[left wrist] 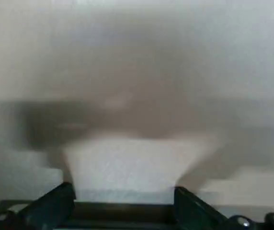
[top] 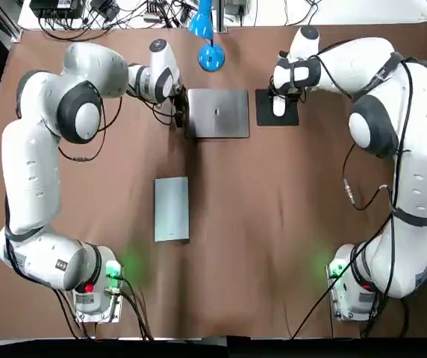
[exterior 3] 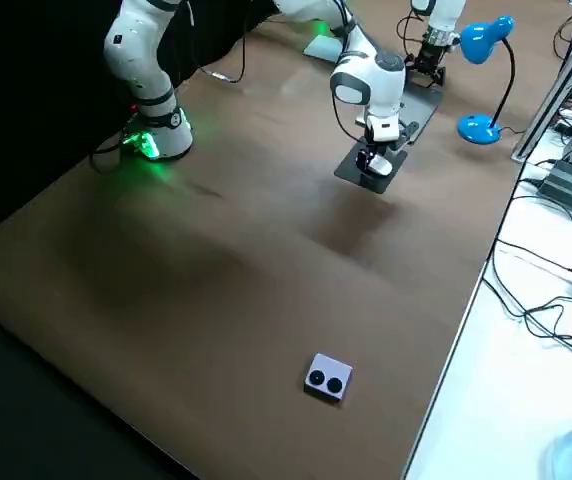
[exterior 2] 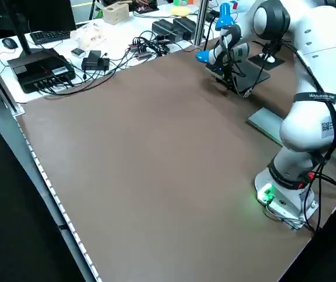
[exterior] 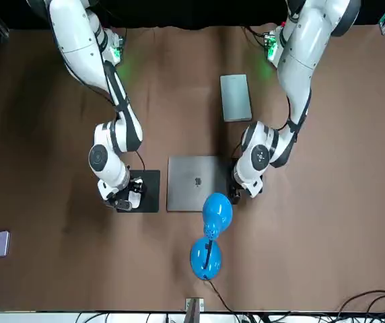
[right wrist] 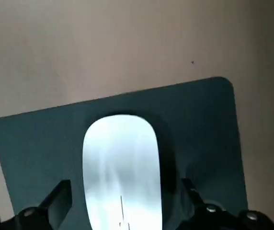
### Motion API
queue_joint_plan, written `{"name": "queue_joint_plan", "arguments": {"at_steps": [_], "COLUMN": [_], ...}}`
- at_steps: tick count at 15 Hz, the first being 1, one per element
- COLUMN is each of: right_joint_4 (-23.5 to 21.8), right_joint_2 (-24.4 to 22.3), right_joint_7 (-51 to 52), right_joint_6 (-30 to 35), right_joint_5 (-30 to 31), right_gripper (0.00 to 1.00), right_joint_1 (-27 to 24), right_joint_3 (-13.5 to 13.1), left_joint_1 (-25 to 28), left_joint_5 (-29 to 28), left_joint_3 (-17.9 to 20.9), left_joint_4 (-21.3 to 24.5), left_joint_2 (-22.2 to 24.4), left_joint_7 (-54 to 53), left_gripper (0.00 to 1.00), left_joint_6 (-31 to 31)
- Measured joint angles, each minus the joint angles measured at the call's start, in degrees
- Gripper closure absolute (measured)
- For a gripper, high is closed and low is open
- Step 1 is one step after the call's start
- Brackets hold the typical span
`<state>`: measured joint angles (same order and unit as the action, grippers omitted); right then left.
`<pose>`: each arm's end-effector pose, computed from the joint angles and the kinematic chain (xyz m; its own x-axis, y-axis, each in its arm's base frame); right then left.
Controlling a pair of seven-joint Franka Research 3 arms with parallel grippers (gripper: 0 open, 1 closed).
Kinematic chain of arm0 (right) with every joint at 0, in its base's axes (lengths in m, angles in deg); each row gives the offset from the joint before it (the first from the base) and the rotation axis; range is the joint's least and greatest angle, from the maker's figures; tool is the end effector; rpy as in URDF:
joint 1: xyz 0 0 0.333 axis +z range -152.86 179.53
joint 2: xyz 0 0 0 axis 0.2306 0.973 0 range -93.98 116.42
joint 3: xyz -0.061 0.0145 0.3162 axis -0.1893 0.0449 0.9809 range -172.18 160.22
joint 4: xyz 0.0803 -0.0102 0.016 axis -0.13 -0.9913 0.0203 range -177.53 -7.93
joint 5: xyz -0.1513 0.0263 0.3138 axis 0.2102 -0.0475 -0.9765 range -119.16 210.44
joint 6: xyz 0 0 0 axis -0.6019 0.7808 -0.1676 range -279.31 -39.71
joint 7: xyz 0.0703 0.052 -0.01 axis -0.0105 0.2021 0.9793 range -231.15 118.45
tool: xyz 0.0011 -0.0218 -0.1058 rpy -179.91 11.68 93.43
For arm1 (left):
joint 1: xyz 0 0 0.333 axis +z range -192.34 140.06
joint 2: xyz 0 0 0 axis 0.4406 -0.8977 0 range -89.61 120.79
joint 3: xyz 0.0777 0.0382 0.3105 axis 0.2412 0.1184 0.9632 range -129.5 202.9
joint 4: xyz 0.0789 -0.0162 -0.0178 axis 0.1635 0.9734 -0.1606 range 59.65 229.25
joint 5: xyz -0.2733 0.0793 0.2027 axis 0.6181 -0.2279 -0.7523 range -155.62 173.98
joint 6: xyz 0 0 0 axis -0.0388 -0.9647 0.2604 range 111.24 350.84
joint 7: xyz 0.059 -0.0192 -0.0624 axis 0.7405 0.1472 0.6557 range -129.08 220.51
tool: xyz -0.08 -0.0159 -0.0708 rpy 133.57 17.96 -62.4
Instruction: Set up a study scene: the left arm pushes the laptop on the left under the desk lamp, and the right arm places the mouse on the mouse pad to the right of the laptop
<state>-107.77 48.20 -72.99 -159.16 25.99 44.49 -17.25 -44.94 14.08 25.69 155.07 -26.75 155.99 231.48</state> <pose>0.5797 0.2174 0.2173 0.9840 -0.1783 0.0055 -0.1769 -0.9795 -0.0958 0.5566 -0.3034 0.1878 0.0406 0.9842 -0.1723 0.9977 -0.0494 -0.0472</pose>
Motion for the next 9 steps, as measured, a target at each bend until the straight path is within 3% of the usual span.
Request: {"name": "queue_joint_plan", "arguments": {"at_steps": [6, 7, 9], "right_joint_4": [1.87, 2.3, 3.52], "right_joint_2": [-2.34, -3.58, -8.0], "right_joint_7": [2.17, 3.69, 7.72], "right_joint_6": [1.43, 3.21, 9.74], "right_joint_5": [0.0, 0.0, 0.0], "right_gripper": [0.0, 0.0, 0.0], "right_joint_1": [-0.11, -0.23, -0.9], "right_joint_3": [-2.1, -3.32, -8.33], "left_joint_1": [4.71, 5.21, 6.8], "left_joint_5": [0.0, 0.0, 0.0], "left_joint_3": [0.16, 0.18, 0.31], "left_joint_4": [-0.37, -0.38, -0.41], "left_joint_2": [2.38, 3.27, 6.02], "left_joint_7": [-0.98, -1.07, -1.07], "left_gripper": [0.0, 0.0, 0.0], "left_joint_6": [-2.93, -3.98, -5.97]}}
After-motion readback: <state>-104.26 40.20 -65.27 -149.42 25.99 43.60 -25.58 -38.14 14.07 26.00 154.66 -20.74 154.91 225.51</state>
